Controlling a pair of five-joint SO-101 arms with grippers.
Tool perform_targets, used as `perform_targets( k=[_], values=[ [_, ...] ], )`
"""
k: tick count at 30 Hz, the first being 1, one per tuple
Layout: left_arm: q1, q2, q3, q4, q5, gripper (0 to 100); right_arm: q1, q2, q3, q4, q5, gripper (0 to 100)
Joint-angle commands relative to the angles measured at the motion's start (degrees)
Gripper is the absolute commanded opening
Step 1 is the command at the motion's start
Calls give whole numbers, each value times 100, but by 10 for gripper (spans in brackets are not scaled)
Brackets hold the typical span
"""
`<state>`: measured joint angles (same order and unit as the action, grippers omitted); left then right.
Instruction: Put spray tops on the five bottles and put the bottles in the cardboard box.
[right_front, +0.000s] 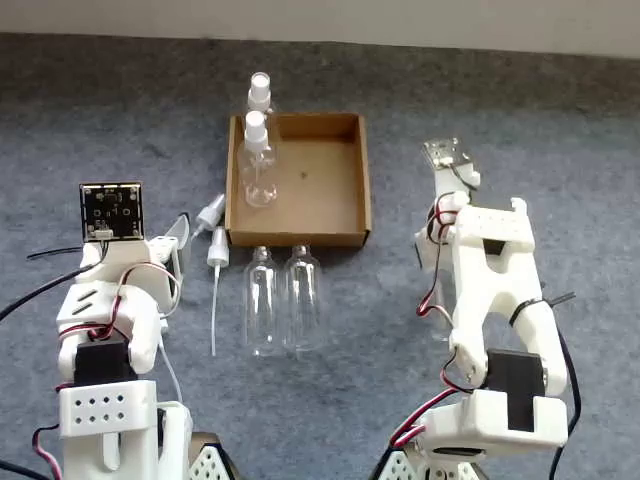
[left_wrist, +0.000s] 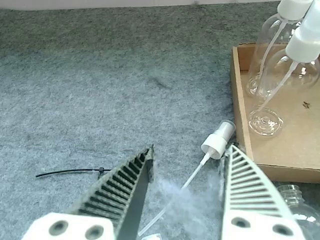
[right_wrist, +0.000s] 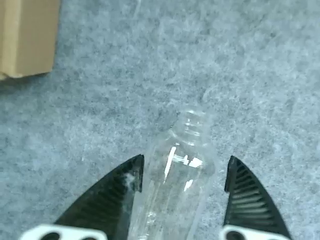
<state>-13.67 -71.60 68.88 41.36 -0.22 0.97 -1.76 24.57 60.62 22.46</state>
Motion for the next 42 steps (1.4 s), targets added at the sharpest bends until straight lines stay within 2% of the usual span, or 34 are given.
perform_targets(
  k=[1,5,10,15,19,26,32,35,38,42],
  values=[
    [92,-4,-22,-97,62,211,-31,-145,-101,31,9,214],
    [92,-4,-22,-97,62,211,-22,-145,268,-312,9,206],
    [92,-4,-22,-97,62,211,4,-154,655,-585,9,132],
    [92,-4,-22,-97,62,211,13,-207,620,-567,9,85],
    [92,-4,-13,-97,62,211,-13,-215,-22,-532,-18,12],
    [92,-4,-13,-97,62,211,-92,-1147,-1244,-532,-1574,4],
    [119,-13,13,-97,53,210,-558,-2536,-778,-558,-1626,4],
    [409,-84,-48,-9,18,210,-971,-3398,-312,-576,-1802,4],
    [646,-268,-374,677,-255,210,-1648,-4391,365,-945,-2479,4],
    [1015,-813,-725,1521,-466,212,-2264,-5552,1675,-2325,-2611,4]
  ],
)
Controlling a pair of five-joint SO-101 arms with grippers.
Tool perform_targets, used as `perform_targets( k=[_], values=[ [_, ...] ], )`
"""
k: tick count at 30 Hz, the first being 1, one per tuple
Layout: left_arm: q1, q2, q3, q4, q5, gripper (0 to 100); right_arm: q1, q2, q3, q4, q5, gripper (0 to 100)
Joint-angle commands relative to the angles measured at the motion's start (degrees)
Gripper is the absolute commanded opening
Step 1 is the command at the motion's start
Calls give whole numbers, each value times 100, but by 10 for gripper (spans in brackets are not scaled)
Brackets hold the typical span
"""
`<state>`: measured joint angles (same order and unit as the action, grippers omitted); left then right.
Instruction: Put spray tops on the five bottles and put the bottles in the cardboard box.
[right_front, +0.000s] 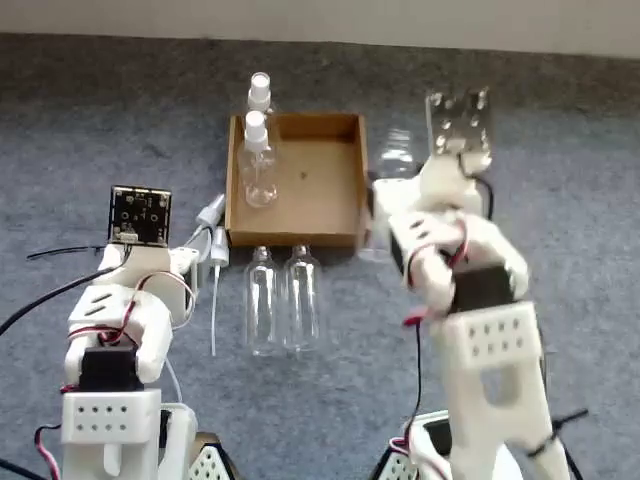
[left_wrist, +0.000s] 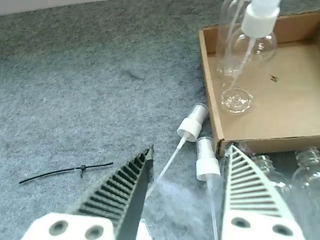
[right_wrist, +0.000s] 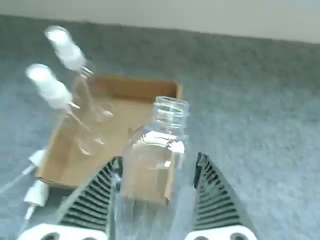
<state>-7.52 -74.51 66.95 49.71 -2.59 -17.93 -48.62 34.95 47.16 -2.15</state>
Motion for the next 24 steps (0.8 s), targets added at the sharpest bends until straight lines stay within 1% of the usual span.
perform_targets(
  k=[1,5,8,10,19,22,24],
  values=[
    [532,-708,-532,791,-343,216,-497,-1033,963,-1341,-149,4],
    [1103,-1578,-321,914,-448,287,-971,-1174,1895,-2211,-149,4],
    [1446,-2246,-127,897,-457,295,-1385,-1174,2281,-2923,-114,4],
    [1552,-2563,-84,914,-457,295,-1640,-1174,2448,-3327,-114,4],
    [1613,-2712,171,870,-457,295,-2334,-1182,2624,-3380,-114,4],
    [1771,-2712,374,862,-484,295,-2378,-1218,2589,-3380,-114,4],
    [1798,-2712,567,651,-659,294,-2369,-1218,2563,-3275,-114,4]
  ],
)
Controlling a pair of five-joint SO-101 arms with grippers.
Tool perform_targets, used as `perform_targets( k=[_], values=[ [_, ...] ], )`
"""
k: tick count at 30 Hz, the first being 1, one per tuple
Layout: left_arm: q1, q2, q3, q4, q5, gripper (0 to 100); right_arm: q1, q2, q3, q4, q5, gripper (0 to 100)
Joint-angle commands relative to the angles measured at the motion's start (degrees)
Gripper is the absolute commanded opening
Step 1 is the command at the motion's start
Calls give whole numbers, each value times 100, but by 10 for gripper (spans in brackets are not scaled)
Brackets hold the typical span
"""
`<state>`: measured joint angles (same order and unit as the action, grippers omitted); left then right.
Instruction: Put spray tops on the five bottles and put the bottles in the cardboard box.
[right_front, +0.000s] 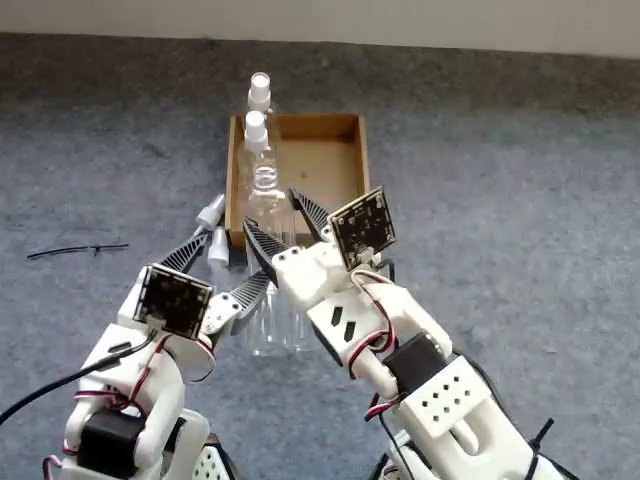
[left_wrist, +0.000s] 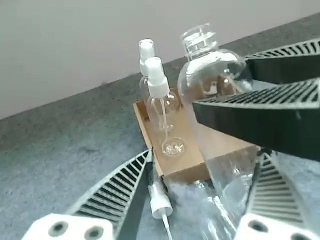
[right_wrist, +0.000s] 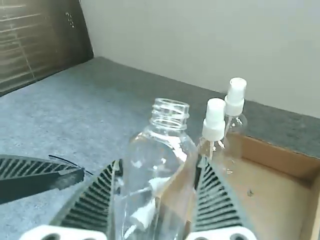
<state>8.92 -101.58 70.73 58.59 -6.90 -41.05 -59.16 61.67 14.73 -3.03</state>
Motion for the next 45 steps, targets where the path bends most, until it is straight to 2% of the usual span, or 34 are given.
perform_targets(
  k=[1,6,11,17,21,25,27,29,32,38,43,45],
  values=[
    [127,-4,303,-387,-290,294,-66,-171,-171,127,-26,4],
    [-171,-4,532,-659,-316,294,-31,-171,-716,1191,-26,4],
    [-207,-4,541,-659,-316,294,-31,-171,-919,1516,-26,4],
    [-268,-4,541,-642,-316,294,145,-154,-892,1516,-18,4],
    [-189,-66,462,-598,-316,294,664,-119,-884,1349,0,4],
    [-31,-40,-312,281,-316,294,1191,-101,-637,1077,431,4],
    [-277,13,-796,492,-316,294,1332,-66,-400,875,510,4],
    [-910,242,-1007,334,-325,294,1420,-84,13,673,554,4],
    [-1824,1341,-1402,-53,-466,294,1420,-312,637,505,563,4],
    [-2818,4796,-3310,158,-571,294,1420,-1314,1771,426,668,4],
    [-2941,7363,-5112,475,-1020,294,1411,-1947,2369,444,774,4],
    [-2730,8251,-5736,580,-1371,294,1305,-2000,2501,585,782,4]
  ],
)
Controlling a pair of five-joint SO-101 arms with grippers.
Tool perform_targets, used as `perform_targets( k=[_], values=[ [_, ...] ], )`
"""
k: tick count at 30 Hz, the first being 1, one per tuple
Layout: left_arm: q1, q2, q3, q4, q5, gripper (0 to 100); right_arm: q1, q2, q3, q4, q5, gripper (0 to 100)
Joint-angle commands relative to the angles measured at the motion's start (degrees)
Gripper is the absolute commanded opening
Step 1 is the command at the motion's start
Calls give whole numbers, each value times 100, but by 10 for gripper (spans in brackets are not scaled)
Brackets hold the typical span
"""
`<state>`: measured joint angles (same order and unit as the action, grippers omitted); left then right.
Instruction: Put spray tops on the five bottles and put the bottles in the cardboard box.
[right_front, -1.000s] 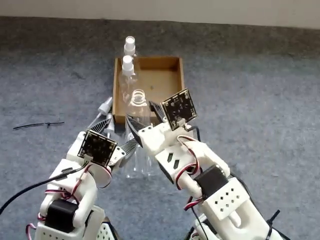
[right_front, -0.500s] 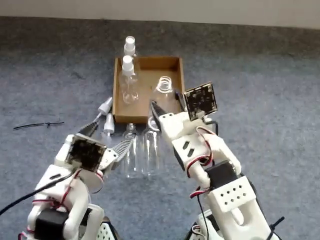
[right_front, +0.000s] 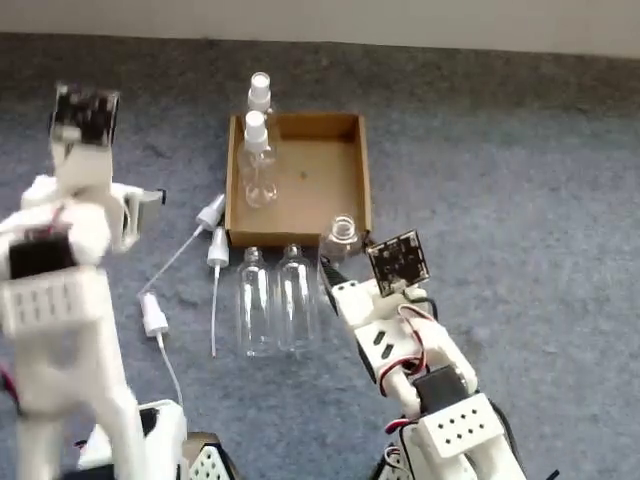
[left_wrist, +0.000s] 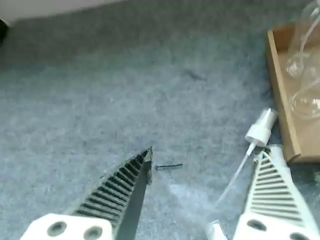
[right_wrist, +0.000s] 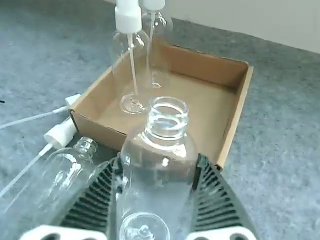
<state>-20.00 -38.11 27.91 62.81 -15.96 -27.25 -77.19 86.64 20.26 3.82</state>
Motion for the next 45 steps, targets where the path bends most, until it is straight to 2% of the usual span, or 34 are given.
perform_targets(
  k=[1,4,14,22,29,34,45],
  values=[
    [277,2325,-1763,290,-703,294,-136,-180,40,145,97,4],
    [602,3477,-2571,721,-1301,294,-189,-207,-48,470,97,4],
    [998,6062,-4681,791,-1336,294,-207,-207,-92,523,97,4],
    [1112,7380,-5745,818,-1336,294,-207,-207,-84,523,79,4],
    [1165,7723,-5798,782,-1345,290,-207,-207,-84,514,79,4],
    [1182,7732,-5754,818,-1547,227,-207,-207,-84,514,79,4],
    [1138,7732,-5332,782,-1574,224,-207,-207,-84,523,70,4]
  ],
)
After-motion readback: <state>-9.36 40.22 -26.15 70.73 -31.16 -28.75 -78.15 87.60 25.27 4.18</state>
